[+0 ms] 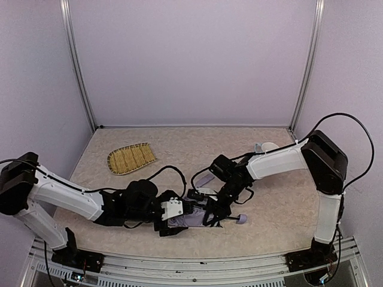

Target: Put away the umbrella

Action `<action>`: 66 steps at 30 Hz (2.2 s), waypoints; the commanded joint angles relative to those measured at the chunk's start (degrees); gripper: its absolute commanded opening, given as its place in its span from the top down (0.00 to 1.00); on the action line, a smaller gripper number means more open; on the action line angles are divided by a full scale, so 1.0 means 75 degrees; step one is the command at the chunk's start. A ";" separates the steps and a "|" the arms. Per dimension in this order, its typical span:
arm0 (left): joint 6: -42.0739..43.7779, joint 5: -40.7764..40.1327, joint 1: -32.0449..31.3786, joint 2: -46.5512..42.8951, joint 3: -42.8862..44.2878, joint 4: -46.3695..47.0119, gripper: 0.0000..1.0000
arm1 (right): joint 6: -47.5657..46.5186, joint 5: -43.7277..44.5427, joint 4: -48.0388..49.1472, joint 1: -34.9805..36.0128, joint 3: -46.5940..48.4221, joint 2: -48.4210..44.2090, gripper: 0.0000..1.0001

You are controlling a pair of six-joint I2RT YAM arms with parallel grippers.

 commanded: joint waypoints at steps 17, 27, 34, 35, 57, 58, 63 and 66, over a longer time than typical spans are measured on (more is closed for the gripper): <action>0.0375 -0.0688 -0.0229 0.2364 0.1480 -0.1904 0.66 | 0.0820 -0.0343 -0.0570 -0.1017 -0.0183 0.1045 0.68; -0.0383 0.1235 0.0212 0.3155 0.2535 -0.3568 0.80 | 0.1455 0.0625 0.1729 -0.1055 -0.1744 -0.2405 0.28; -0.0857 0.2735 0.0543 0.4122 0.3409 -0.4699 0.79 | 0.0900 0.2520 0.3926 -0.0555 -0.3943 -0.5571 0.26; -0.0897 0.2959 0.0603 0.4275 0.3548 -0.4869 0.78 | 0.0712 0.2982 0.4316 -0.0253 -0.4277 -0.6049 0.27; -0.0618 0.4076 0.1102 0.5624 0.4988 -0.6858 0.76 | -0.1460 0.7855 0.5206 0.2500 -0.4773 -0.4145 0.20; -0.0590 0.4092 0.1102 0.5633 0.5002 -0.6901 0.76 | -0.1481 0.7828 0.5184 0.2497 -0.4681 -0.3960 0.20; -0.0425 0.4221 0.1114 0.5672 0.5078 -0.7069 0.76 | -0.1536 0.7721 0.4863 0.2498 -0.4383 -0.3158 0.31; -0.0300 0.4347 0.1120 0.5652 0.5085 -0.7151 0.76 | -0.1536 0.7785 0.4795 0.2497 -0.4382 -0.2872 0.42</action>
